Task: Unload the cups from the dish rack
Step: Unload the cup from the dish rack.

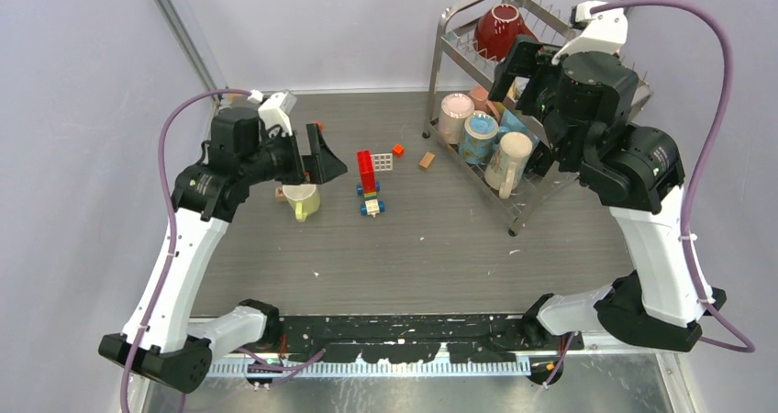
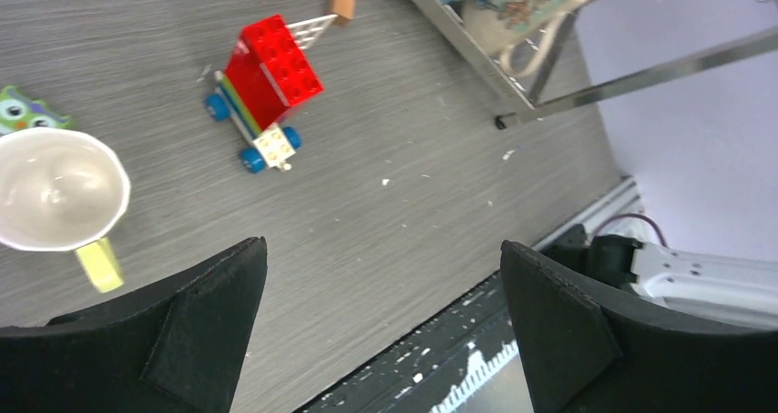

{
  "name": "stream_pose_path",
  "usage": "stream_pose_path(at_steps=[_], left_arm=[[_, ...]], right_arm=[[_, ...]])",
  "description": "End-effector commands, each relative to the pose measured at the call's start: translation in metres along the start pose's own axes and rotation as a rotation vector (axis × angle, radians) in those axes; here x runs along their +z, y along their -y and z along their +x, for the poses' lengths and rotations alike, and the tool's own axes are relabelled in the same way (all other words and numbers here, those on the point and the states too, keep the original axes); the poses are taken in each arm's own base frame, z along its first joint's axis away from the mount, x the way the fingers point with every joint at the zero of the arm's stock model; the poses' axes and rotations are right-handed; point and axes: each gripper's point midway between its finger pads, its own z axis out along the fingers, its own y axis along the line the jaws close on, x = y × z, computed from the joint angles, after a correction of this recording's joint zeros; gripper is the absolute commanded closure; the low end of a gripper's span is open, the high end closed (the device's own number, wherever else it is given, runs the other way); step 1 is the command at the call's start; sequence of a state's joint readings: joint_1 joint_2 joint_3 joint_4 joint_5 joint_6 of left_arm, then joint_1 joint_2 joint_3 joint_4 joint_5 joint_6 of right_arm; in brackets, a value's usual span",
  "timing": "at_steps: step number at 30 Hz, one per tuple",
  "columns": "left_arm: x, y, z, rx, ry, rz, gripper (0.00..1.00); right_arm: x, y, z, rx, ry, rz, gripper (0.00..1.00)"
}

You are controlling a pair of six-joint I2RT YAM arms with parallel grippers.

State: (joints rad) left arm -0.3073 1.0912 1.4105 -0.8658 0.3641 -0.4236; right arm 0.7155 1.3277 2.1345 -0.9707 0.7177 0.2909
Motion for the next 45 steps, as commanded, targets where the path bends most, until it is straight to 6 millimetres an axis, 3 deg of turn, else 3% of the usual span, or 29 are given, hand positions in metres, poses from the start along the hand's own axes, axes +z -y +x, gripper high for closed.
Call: stream_pose_path(at_steps=[1,8,21,26,34,36,45], left_arm=[[-0.016,0.037,-0.011,0.01,0.054,0.18,0.0],[-0.028,0.051,-0.01,0.018,0.066,0.243,0.0],[-0.039,0.062,-0.005,0.008,0.079,0.299,0.0],[-0.04,0.062,-0.004,0.011,0.081,0.302,0.0],[-0.037,0.061,-0.001,0.01,0.074,0.304,0.0],[-0.037,0.06,0.0,0.008,0.07,0.305,0.0],[-0.033,0.057,0.005,0.008,0.056,0.301,0.0]], right_arm=[[-0.005,0.035,-0.041,-0.025,0.129,0.173,0.0],[0.02,0.067,-0.052,-0.036,0.114,0.298,0.0],[0.069,0.143,-0.044,0.046,0.029,0.436,0.0],[0.084,0.153,-0.04,0.044,-0.001,0.425,0.0],[0.12,0.157,-0.004,0.012,-0.136,0.379,0.0],[0.124,0.17,-0.001,0.014,-0.149,0.418,0.0],[0.139,0.189,0.024,-0.014,-0.215,0.507,0.0]])
